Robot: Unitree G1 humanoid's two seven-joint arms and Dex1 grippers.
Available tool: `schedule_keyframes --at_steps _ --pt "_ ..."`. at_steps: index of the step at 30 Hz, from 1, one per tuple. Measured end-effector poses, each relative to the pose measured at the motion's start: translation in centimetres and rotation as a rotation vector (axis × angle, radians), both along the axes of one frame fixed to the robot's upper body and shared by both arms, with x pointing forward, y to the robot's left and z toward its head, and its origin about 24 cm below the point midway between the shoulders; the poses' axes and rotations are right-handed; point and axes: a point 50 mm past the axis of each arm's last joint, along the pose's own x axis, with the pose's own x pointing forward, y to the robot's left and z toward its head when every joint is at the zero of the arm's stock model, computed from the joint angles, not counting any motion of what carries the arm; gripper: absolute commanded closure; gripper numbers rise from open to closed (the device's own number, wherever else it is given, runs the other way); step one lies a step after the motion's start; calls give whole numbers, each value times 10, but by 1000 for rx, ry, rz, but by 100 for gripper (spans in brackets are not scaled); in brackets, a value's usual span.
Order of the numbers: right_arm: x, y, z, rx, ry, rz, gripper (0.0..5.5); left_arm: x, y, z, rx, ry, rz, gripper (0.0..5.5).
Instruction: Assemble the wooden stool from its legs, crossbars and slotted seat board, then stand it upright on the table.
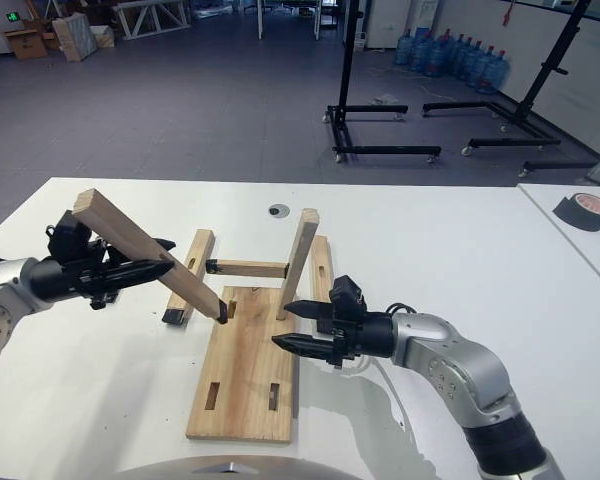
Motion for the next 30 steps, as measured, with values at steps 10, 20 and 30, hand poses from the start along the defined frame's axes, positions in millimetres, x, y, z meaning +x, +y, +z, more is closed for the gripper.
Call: schedule_keyframes --at_steps 10,20,30 --pt "5 1 5 -4 -29 11 196 23 -4 -28 135 -55 -7 346" --pt "12 0 1 -54 -42 -21 196 29 -19 -26 222 -150 -129 346" --pt "11 0 -18 -241 -38 17 196 25 -27 -25 275 -178 -219 347"
